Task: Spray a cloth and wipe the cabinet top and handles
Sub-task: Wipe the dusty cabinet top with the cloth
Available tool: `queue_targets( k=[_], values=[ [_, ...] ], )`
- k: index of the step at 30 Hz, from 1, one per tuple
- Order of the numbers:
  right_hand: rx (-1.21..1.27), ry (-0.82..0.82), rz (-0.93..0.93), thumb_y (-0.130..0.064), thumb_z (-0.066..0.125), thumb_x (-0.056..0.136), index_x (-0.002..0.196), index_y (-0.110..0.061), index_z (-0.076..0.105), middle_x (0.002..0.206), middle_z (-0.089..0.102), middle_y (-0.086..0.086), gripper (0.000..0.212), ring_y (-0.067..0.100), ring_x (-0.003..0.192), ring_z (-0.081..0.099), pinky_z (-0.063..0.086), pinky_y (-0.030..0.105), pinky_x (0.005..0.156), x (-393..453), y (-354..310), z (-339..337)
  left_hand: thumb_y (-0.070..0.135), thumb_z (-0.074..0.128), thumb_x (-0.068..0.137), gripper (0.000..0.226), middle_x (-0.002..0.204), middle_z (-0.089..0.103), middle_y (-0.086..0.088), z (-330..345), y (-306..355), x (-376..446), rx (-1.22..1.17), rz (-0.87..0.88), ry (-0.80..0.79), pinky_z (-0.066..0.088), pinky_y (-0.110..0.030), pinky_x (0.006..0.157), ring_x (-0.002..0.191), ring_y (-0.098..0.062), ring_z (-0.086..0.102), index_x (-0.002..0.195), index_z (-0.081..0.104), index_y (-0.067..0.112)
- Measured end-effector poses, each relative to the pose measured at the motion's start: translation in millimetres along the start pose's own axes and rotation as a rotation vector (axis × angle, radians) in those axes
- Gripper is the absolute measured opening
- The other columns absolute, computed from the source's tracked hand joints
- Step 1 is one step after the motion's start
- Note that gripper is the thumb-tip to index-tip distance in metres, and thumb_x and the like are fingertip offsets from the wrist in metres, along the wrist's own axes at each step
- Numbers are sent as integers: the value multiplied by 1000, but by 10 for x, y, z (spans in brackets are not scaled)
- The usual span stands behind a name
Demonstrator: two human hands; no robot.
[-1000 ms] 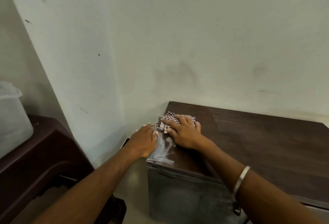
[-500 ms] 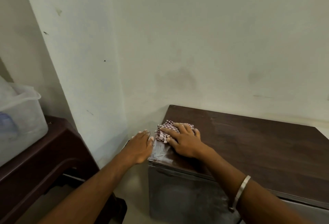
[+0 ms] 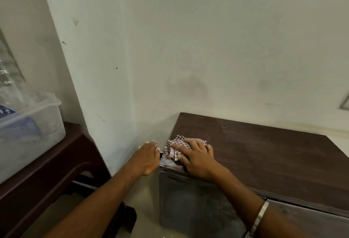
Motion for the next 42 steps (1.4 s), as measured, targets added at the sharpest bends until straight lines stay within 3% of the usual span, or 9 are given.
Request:
queue_targets(
  k=[4, 12, 18, 25, 32, 42],
  values=[
    [6, -35, 61, -50, 26, 100, 142, -59, 15, 162, 5, -5, 45, 27, 148, -5, -4, 63, 112, 123, -135, 18, 29, 19, 104, 52, 161, 16, -5, 7, 46, -43, 18, 7, 3, 8, -38, 122, 149, -20, 12, 153, 21, 11],
    [13, 16, -55, -51, 27, 99, 140, -61, 19, 159, 12, -7, 42, 20, 148, -1, -3, 59, 114, -205, -225, 82, 29, 20, 104, 52, 162, 15, -5, -12, 77, -188, 55, -1, 3, 8, -37, 122, 149, -20, 11, 153, 21, 10],
    [31, -37, 50, -48, 27, 100, 142, -59, 17, 162, 4, -4, 45, 28, 148, -7, -5, 63, 113, -53, -326, 80, 28, 21, 104, 52, 162, 15, -5, -45, 55, -287, 54, 1, 5, 8, -39, 122, 150, -21, 11, 153, 21, 10],
    [13, 5, -64, -49, 26, 100, 141, -60, 18, 161, 8, -6, 43, 23, 149, -5, -6, 60, 114, -247, -394, 120, 28, 19, 103, 53, 161, 16, -5, -163, -137, -219, 61, -100, 36, 11, -39, 122, 149, -21, 13, 152, 21, 8],
    [-8, 5, 144, -53, 22, 100, 142, -62, 12, 162, 6, -6, 44, 21, 149, -3, -4, 58, 115, -294, 385, -99, 27, 21, 103, 51, 160, 21, -7, -132, 191, -101, 15, -31, 79, 12, -37, 122, 148, -22, 18, 151, 24, 8],
    [-48, 36, 643, -58, 22, 98, 144, -59, 10, 163, 4, -6, 48, 26, 149, 2, 3, 59, 116, -673, 2308, -605, 30, 21, 104, 53, 162, 11, -3, 83, 668, 192, 10, 81, 94, 6, -36, 122, 150, -20, 9, 154, 17, 11]
  ],
)
Point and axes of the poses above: each hand's wrist, its own x-axis towards the middle knuckle, its own z-axis out of the palm, y = z × x, the point moved 7 cm from there along x, towards the middle knuckle
